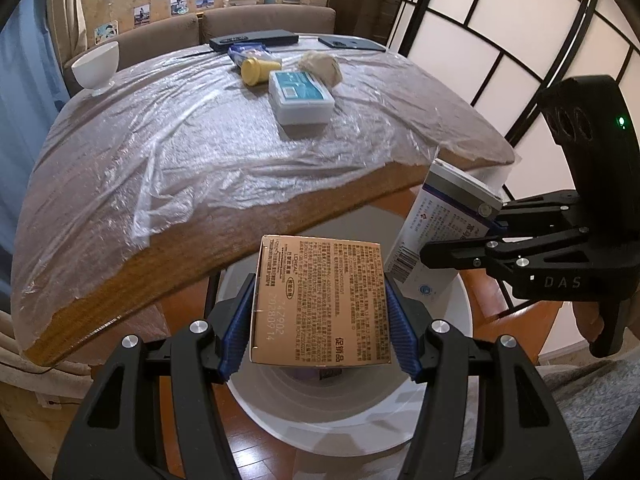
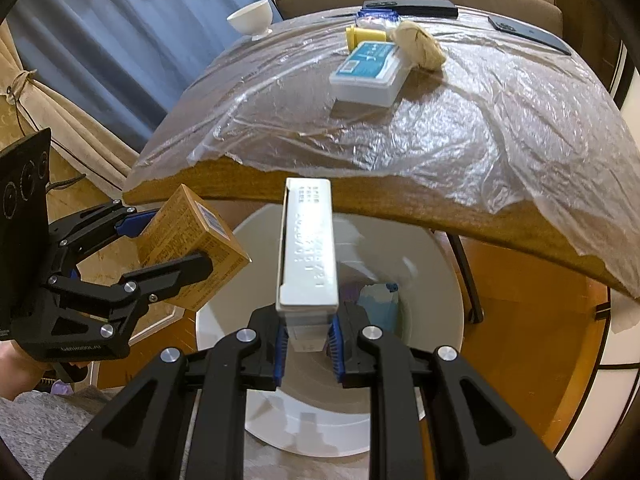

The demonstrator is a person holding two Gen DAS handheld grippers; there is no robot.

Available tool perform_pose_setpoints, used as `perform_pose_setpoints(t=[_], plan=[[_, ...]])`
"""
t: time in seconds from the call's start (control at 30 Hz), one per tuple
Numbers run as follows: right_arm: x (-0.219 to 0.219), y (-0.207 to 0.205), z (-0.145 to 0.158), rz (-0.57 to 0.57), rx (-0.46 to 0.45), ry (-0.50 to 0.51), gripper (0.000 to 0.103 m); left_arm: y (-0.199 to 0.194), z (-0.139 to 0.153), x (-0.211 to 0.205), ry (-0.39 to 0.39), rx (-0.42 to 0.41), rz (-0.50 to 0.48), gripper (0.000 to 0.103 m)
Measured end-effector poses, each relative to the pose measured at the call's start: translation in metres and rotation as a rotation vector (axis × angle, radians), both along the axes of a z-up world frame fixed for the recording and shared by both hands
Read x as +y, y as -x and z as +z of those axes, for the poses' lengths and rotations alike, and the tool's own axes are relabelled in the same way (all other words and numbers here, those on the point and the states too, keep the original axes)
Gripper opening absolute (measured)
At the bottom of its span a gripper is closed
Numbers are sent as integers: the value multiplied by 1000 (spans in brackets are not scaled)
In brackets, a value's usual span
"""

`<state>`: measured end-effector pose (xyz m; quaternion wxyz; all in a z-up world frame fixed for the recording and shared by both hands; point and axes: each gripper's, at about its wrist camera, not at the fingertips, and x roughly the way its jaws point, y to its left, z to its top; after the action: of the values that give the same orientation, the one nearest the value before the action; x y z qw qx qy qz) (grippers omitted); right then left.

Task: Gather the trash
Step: 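Carry the cardboard box and long white box down into the bin with both tools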

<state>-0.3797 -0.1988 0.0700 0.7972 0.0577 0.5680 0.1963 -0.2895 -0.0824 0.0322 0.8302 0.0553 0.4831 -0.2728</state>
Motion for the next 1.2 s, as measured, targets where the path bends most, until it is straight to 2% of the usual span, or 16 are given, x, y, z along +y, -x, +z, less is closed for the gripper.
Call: perform_pose_setpoints(t=[1.2], plan=[[17, -16, -68, 13, 93, 69, 18, -4, -63, -13, -122, 72, -27, 60]])
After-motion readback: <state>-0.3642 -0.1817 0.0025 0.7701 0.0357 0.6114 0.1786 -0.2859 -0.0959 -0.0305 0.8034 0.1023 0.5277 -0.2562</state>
